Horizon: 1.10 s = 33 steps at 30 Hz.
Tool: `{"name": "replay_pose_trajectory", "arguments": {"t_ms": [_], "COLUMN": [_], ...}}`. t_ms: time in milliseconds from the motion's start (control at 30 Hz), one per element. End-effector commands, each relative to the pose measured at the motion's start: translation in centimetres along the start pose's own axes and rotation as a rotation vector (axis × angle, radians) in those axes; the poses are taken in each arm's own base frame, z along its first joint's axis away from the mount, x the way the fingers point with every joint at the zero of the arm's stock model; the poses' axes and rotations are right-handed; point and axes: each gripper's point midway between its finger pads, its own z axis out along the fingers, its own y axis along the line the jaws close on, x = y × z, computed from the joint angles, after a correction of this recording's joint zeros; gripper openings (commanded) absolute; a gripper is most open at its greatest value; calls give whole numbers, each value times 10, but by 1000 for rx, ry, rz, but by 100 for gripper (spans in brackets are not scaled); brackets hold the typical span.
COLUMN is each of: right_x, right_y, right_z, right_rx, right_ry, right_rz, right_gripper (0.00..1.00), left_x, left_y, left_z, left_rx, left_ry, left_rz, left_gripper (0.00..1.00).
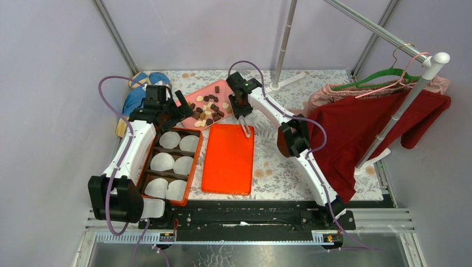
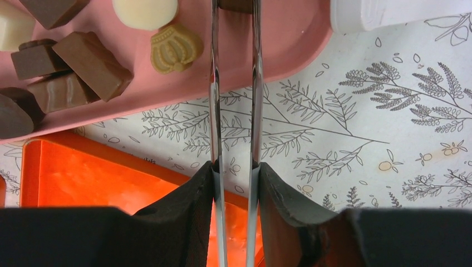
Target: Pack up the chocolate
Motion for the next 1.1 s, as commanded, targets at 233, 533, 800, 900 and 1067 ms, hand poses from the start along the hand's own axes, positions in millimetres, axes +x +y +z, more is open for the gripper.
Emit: {"name": "replay_pose_trajectory", "arguments": {"t_ms": [233,533,800,900,1067], "right_x": [-41,-20,13,19,28], "right_y": [16,67,140,163,197], "right_z": [-105,-162,-175,-173,-163], "right_rx": [-92,-285,-402,-433,-472], "right_ry": [-191,-198,-164,-157,-150], "right_rz": [-38,-105,-213,-237,-260], "right_gripper": [0,0,0,0,0], "left_x": [-18,-45,-51,-54,-59], "left_y": [7,41,74,69,62], "left_z": [-11,-41,-64,-74,-90], "left_rx": [-15,-135,-306,-281,-251], "left_ry": [-48,-143,-171,-202,-248], "left_rz": [-12,-112,-293,-308,-314], "left_gripper": [99,99,99,99,99]}}
